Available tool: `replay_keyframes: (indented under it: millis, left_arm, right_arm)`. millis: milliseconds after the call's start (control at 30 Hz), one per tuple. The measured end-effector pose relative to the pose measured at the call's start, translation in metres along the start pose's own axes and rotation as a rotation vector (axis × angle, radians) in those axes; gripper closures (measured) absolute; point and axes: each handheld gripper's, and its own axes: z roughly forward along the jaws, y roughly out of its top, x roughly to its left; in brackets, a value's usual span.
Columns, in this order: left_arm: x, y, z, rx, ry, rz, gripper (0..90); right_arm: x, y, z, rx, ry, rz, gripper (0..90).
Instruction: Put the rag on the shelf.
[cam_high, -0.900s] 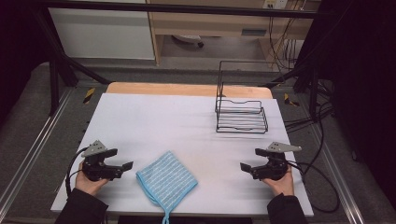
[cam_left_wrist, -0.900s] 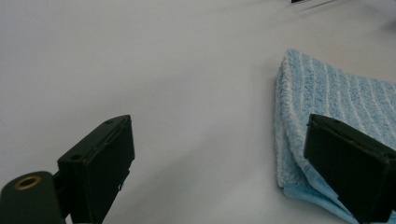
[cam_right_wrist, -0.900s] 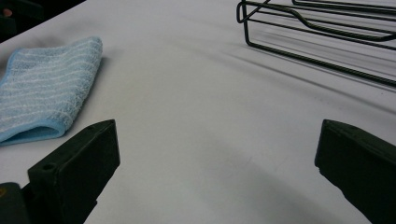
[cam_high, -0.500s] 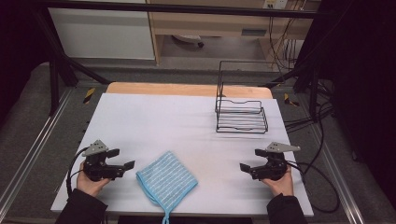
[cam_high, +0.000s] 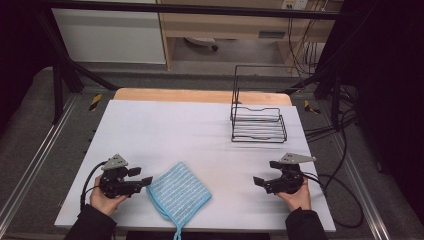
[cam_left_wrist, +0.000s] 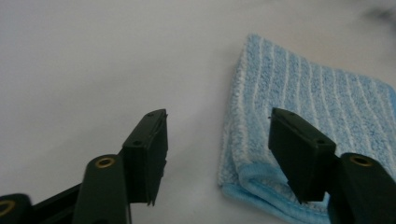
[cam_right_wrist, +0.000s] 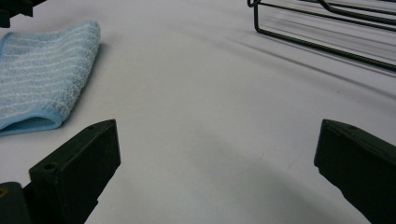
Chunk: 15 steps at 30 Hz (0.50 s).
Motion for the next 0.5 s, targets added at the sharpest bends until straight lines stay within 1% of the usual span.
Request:
replay_keyframes:
  millis: [33,67,100,167,267,300,333,400,467,500]
  left_arm:
    - [-0.002,0.0,0.002,0.014,0.002,0.002,40.2]
    - [-0.004,-0.001,0.003,0.026,0.008,0.005,41.8]
    - [-0.006,-0.002,0.005,0.051,0.017,0.007,43.7]
    - [-0.008,-0.004,0.007,0.068,0.023,0.002,46.7]
    - [-0.009,-0.006,0.008,0.082,0.027,-0.008,52.3]
    - [-0.009,-0.008,0.01,0.093,0.027,-0.024,54.1]
    - [-0.009,-0.009,0.01,0.1,0.025,-0.031,55.5]
    - [-0.01,-0.01,0.011,0.106,0.024,-0.035,58.2]
    - [-0.011,-0.011,0.012,0.116,0.026,-0.036,60.9]
    - [-0.012,-0.011,0.013,0.121,0.025,-0.036,60.9]
  right_arm:
    - [0.001,0.0,0.001,0.005,0.001,0.005,1.1]
    - [0.001,0.0,0.002,0.006,0.002,0.001,1.2]
    - [0.002,0.0,0.002,0.007,0.002,0.003,1.2]
    - [0.003,0.0,0.004,0.01,0.005,0.002,1.4]
    - [0.005,0.001,0.005,0.018,0.005,-0.001,1.5]
    - [0.006,0.002,0.006,0.02,0.005,-0.001,1.6]
    - [0.007,0.003,0.007,0.02,0.007,-0.006,1.7]
    - [0.011,0.004,0.009,0.025,0.015,-0.004,1.8]
    - [0.013,0.007,0.012,0.028,0.022,-0.012,2.1]
    - [0.013,0.007,0.012,0.028,0.022,-0.012,2.1]
